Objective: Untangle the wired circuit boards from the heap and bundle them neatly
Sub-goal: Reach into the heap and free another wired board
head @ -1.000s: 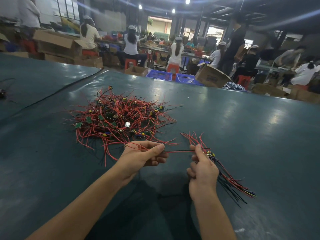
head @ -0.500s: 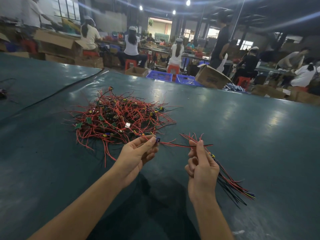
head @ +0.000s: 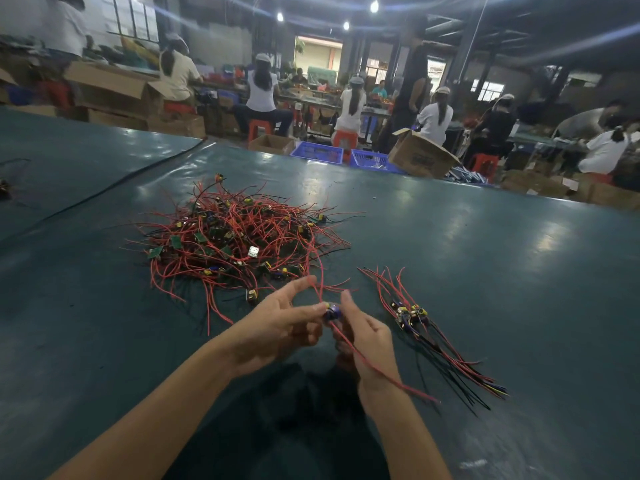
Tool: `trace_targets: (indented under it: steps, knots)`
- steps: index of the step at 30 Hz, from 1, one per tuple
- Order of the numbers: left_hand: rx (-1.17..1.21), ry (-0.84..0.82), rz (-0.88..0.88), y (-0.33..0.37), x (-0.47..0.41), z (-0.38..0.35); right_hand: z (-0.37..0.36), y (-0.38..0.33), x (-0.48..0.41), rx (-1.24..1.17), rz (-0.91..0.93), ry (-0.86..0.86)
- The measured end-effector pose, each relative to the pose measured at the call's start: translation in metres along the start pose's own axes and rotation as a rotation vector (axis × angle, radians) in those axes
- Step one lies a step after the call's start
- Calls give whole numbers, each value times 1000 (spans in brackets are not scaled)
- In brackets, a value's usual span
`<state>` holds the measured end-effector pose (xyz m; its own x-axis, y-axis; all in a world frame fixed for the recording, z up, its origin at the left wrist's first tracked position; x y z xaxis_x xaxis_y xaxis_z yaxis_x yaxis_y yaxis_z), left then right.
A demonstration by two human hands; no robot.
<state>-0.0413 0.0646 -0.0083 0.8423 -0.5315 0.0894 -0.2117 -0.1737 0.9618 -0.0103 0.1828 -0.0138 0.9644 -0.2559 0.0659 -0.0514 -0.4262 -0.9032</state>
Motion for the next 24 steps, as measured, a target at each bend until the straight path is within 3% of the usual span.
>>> trace_targets:
  steps: [8, 13, 18, 24]
  knots:
    - [-42, 89, 48, 1, -2, 4, -4, 7, 5, -72, -145, -111]
    - [-66, 42, 26, 0, 0, -1, -1, 8, 4, -130, -120, -55]
    - [-16, 39, -23, -5, -2, -2, 9, 2, 3, -132, 16, 113]
    - [-472, 30, -168, -7, 4, -13, 11, -5, 7, -91, 128, 140]
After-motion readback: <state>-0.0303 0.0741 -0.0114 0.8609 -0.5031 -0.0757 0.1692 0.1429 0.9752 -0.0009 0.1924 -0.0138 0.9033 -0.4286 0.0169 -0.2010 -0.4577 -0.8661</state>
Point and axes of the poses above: each hand's wrist, its own x-axis away from the middle knuckle, its own z-axis out of the back of the hand, y = z × x, the point moved 6 cm from there along -x, towards the middle knuckle, and after that the axes turned 11 degrees about -x, right-handed, at the moved point
